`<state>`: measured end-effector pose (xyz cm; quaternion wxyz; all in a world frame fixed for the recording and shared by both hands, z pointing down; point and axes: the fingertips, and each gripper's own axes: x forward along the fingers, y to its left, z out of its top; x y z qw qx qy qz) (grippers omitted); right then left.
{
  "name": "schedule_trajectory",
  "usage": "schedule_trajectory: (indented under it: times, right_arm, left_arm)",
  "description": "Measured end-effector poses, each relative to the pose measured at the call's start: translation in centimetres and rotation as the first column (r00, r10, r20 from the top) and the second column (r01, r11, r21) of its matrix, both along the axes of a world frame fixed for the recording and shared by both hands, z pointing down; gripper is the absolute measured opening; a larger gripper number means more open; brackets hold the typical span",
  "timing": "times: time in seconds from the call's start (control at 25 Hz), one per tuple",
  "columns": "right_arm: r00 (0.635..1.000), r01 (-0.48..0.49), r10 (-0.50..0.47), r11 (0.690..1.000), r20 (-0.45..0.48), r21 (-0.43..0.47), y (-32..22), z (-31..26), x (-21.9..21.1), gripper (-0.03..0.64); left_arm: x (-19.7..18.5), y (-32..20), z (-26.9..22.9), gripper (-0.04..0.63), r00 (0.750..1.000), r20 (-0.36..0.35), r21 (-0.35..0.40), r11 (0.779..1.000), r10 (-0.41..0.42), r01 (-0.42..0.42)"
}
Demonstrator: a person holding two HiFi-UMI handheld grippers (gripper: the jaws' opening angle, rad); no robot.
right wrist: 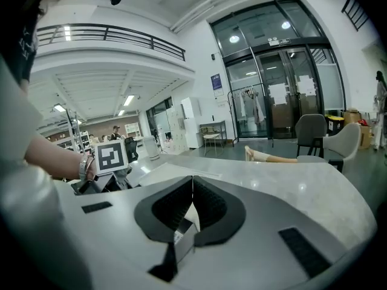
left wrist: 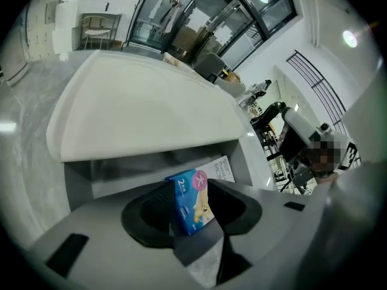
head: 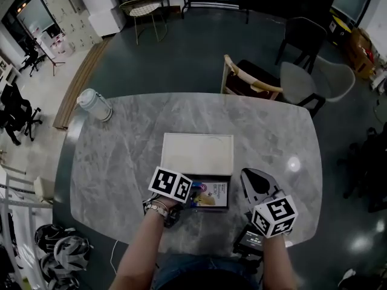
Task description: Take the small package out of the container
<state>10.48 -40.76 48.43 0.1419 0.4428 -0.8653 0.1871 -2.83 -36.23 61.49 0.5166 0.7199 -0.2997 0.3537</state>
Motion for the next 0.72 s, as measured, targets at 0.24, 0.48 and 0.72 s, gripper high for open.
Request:
schedule_trajectory:
  times: [0.24, 0.48, 0.72]
  right_arm:
    - [1.0, -0.007, 0.007, 0.999, -0.015, -0.033, -0.4, 1.1, 0.6, 0.025]
    - [1.0, -0.003, 0.002, 0.999, -0.019, -0.051, -0.1, 2.0, 0.4, 0.025]
    - [1.0, -0.008, 0.007, 0.998, -0.02, -0.063, 0.9, 2.2, 0.6, 0.025]
  left_arm:
    - [-0.1, -0.4, -0.7, 0.178, 1.0, 0.008, -0.03, 0.999, 0.029, -0.029]
    - [-0.7, -0.5, 0.6, 0.178, 0.998, 0.044, -0.05, 0.998, 0.042, -0.04]
    - [-0.1, -0.4, 1.8, 0.178, 0.998, 0.023, -0.076, 0.995, 0.062, -0.06]
